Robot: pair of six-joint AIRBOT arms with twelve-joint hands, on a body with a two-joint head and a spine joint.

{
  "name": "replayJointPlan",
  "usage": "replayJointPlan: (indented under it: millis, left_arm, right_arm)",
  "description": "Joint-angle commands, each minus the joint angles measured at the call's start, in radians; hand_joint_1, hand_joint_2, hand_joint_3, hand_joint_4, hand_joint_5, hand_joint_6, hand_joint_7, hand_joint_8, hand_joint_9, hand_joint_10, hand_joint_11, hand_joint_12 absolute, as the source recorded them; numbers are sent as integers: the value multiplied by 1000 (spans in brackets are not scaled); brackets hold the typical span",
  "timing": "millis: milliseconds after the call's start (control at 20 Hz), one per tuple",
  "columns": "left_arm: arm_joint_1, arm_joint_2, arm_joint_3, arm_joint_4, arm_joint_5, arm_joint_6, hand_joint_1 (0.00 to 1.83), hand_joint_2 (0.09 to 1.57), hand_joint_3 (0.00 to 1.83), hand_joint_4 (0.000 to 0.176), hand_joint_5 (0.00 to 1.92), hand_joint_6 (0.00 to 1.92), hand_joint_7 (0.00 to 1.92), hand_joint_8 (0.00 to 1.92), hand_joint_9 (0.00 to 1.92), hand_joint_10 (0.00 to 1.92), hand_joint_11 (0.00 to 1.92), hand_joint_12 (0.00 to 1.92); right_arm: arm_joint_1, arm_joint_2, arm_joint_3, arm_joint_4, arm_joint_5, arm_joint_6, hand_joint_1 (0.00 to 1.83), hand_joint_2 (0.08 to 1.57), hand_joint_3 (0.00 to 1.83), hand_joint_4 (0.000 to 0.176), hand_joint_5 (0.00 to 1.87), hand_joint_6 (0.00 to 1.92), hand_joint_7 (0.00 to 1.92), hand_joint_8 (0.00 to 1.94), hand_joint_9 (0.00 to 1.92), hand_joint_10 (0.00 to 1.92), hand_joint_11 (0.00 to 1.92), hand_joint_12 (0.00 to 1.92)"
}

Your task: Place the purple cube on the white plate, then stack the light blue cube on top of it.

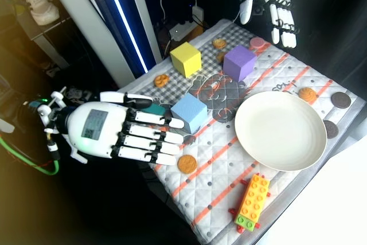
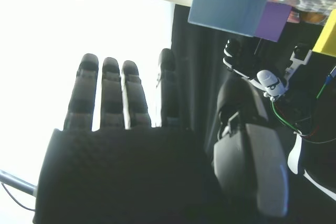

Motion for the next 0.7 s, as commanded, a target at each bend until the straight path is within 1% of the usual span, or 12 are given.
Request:
replayJointPlan:
  millis: [0, 50, 100, 150, 250, 300, 400, 450, 500, 550, 600, 650]
  left_arm:
    - [-19, -5, 7, 8, -94, -3, 604, 979, 0, 140, 424, 0, 445, 3, 505, 18, 0, 1070]
    - [-34, -14, 15, 14, -77, -3, 633, 897, 0, 150, 391, 0, 446, 1, 521, 11, 8, 1098]
    - [-49, -24, 25, 27, -53, -3, 666, 828, 0, 160, 348, 0, 394, 0, 461, 1, 1, 1041]
    - [-73, -40, 40, 48, -16, -3, 685, 757, 0, 173, 274, 0, 338, 0, 433, 0, 0, 1010]
    - [-118, -76, 68, 86, 51, -1, 722, 665, 0, 176, 155, 0, 308, 0, 380, 0, 0, 944]
    - [-144, -94, 80, 88, 76, 14, 709, 650, 0, 176, 185, 14, 336, 10, 430, 21, 0, 931]
    - [-172, -119, 89, 77, 115, 89, 707, 658, 0, 176, 202, 9, 328, 4, 434, 15, 0, 952]
    - [-181, -127, 87, 64, 133, 147, 709, 647, 0, 176, 187, 3, 352, 6, 450, 14, 0, 1008]
    - [-185, -134, 83, 51, 148, 199, 708, 655, 0, 176, 175, 4, 360, 4, 452, 9, 0, 1070]
    - [-184, -137, 84, 41, 152, 218, 719, 660, 0, 176, 178, 3, 363, 2, 458, 7, 0, 1111]
    - [-181, -141, 88, 28, 154, 225, 728, 671, 5, 176, 161, 0, 386, 10, 509, 26, 0, 1120]
    - [-180, -145, 92, 20, 154, 225, 712, 692, 6, 176, 185, 2, 444, 7, 565, 24, 0, 1125]
  right_arm:
    - [5, 7, 1, 29, 117, 4, 611, 1182, 2, 56, 452, 1, 330, 1, 226, 3, 0, 412]
    - [4, 7, 1, 28, 117, 4, 550, 1193, 3, 67, 458, 2, 328, 0, 240, 5, 10, 427]
    - [3, 6, 1, 27, 117, 4, 518, 1194, 2, 63, 472, 6, 322, 0, 243, 4, 27, 436]
    - [2, 6, 0, 27, 117, 4, 517, 1196, 2, 50, 493, 12, 333, 4, 260, 9, 41, 442]
    - [0, 6, -1, 27, 117, 4, 526, 1196, 1, 49, 502, 7, 342, 4, 275, 9, 57, 460]
    - [0, 6, -1, 27, 117, 4, 475, 1201, 3, 40, 511, 8, 347, 5, 279, 8, 63, 471]
    - [-1, 7, -2, 27, 117, 4, 470, 1204, 3, 44, 507, 5, 347, 4, 281, 7, 81, 481]
    - [-1, 7, -1, 27, 117, 4, 524, 1205, 2, 34, 513, 6, 348, 3, 280, 5, 84, 489]
    - [-1, 7, -1, 27, 117, 4, 553, 1202, 0, 41, 520, 6, 352, 4, 282, 4, 85, 493]
    - [-1, 7, -1, 27, 117, 4, 569, 1200, 0, 36, 512, 2, 343, 0, 270, 0, 63, 485]
    - [-1, 7, -1, 27, 117, 4, 550, 1203, 1, 39, 494, 1, 334, 0, 265, 0, 66, 487]
    - [-1, 7, -1, 27, 117, 4, 544, 1203, 1, 59, 480, 0, 331, 0, 265, 0, 67, 487]
